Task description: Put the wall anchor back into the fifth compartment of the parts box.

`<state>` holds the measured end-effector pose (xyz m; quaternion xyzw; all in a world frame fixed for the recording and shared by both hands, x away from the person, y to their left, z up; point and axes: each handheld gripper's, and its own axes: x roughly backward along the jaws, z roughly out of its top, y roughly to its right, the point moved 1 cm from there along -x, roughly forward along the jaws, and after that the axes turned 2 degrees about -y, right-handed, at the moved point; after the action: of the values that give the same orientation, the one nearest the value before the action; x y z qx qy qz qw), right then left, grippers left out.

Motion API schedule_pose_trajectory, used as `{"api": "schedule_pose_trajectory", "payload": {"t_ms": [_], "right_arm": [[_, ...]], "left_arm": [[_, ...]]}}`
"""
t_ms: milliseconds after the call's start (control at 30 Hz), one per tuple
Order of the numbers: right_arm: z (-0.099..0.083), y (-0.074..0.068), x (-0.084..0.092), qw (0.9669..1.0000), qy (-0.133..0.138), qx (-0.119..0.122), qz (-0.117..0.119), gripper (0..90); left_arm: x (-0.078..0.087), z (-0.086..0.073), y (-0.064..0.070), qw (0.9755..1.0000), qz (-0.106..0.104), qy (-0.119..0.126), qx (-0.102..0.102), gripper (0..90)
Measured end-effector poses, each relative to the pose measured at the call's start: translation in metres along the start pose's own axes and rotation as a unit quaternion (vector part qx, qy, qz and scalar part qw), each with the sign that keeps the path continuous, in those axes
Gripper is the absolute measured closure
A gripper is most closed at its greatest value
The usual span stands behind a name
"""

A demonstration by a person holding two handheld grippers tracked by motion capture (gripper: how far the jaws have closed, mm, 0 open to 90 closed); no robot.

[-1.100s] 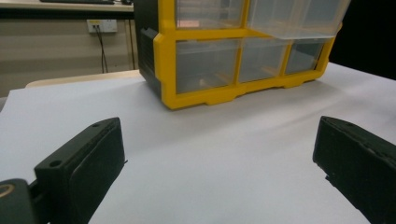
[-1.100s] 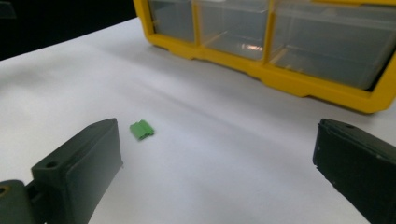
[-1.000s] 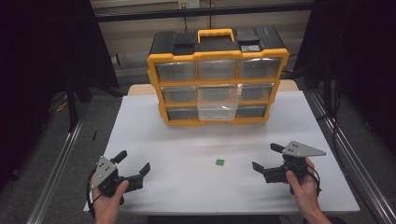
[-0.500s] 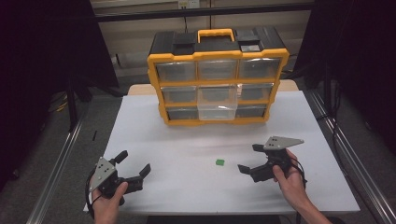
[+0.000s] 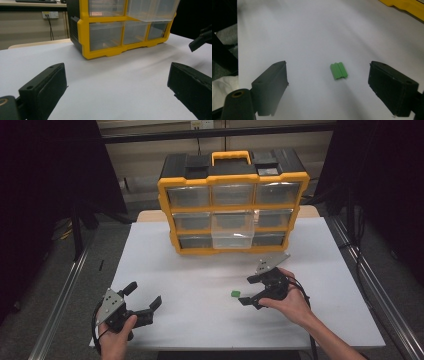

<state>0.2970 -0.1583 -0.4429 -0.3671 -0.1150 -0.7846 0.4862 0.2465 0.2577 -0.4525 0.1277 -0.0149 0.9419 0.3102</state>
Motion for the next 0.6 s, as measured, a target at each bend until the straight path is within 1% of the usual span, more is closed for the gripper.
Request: {"api": "schedule_pose_trajectory", "payload": {"t_ms": [33,67,100,133,167,200,267,300,333,367,400,467,500,600], "right_arm": [[0.002,0.002,-0.002,0.9999,-0.009,0.004,0.005,16.9],[0.005,0.004,-0.003,0.9999,-0.014,0.005,0.003,17.4],[0.008,0.005,-0.004,0.9998,-0.02,0.008,-0.005,17.2],[0.013,0.009,-0.005,0.9994,-0.032,0.015,0.001,22.1],[0.016,0.011,-0.006,0.9989,-0.042,0.018,0.003,24.8],[0.018,0.013,-0.007,0.9985,-0.051,0.02,0.005,25.6],[0.021,0.015,-0.01,0.9982,-0.054,0.023,0.009,25.9],[0.024,0.018,-0.013,0.9971,-0.072,0.024,0.008,30.2],[0.024,0.02,-0.016,0.9966,-0.075,0.03,0.015,30.9],[0.024,0.02,-0.019,0.9957,-0.087,0.027,0.016,31.0],[0.025,0.02,-0.021,0.9946,-0.101,0.016,0.015,31.5],[0.025,0.021,-0.027,0.9931,-0.116,0.018,0.011,35.1],[0.025,0.022,-0.029,0.9922,-0.123,0.02,0.009,35.6],[0.028,0.025,-0.034,0.9893,-0.143,0.03,0.008,40.0]], "left_arm": [[0.0,0.0,0.0,1.0,0.002,0.0,-0.003,2.4],[0.0,0.0,0.0,1.0,0.002,0.001,-0.005,2.4],[0.001,0.001,0.0,1.0,-0.001,0.002,-0.009,2.4],[0.001,0.001,0.0,1.0,0.003,0.003,-0.006,2.4],[0.001,0.001,0.0,1.0,0.003,0.003,-0.006,2.4],[0.0,0.001,0.0,1.0,-0.004,0.004,-0.005,2.4],[0.0,0.0,0.001,1.0,-0.005,0.003,-0.003,2.4],[0.0,0.0,0.001,1.0,-0.005,0.003,-0.003,2.4],[0.0,0.0,0.001,1.0,-0.004,0.002,-0.005,2.4],[0.0,0.0,0.001,1.0,-0.004,0.001,-0.006,2.4],[0.0,0.0,0.001,1.0,-0.004,0.002,-0.005,2.4],[0.0,0.0,0.0,1.0,-0.004,0.001,-0.005,2.4],[-0.001,-0.001,0.001,1.0,-0.005,-0.003,0.001,2.4],[-0.002,-0.001,0.001,1.0,-0.004,-0.005,0.0,2.4]]}}
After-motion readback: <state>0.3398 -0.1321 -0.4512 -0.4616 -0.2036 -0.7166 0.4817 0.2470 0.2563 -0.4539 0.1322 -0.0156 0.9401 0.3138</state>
